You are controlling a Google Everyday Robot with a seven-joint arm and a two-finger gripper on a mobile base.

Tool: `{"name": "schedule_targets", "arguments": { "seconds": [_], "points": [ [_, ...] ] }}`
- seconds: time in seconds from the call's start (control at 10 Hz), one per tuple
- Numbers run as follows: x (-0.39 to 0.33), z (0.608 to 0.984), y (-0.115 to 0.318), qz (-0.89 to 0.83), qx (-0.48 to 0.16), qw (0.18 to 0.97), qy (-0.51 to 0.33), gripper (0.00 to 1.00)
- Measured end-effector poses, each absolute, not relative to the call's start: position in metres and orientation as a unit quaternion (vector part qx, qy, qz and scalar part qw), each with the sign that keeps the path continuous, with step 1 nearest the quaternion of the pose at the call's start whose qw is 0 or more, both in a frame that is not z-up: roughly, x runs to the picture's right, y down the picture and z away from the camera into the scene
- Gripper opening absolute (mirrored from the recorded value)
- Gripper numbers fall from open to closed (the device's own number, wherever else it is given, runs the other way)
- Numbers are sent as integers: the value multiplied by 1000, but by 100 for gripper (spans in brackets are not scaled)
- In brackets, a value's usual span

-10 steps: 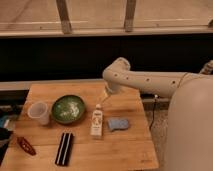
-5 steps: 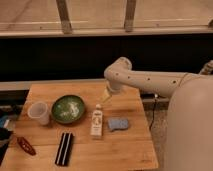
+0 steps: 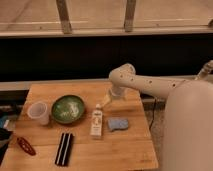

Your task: Stand the bottle upright

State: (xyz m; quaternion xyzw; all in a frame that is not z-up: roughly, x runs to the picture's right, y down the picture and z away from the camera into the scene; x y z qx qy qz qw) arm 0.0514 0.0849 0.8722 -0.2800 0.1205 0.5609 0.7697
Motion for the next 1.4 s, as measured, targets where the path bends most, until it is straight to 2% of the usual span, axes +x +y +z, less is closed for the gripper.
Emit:
{"name": "schedule_targets", "arguments": {
  "seconds": [0.9,1.4],
  "points": [
    [30,865,102,544,-281,780,131,80],
    [7,843,107,531,-282,792,107,80]
  ]
}}
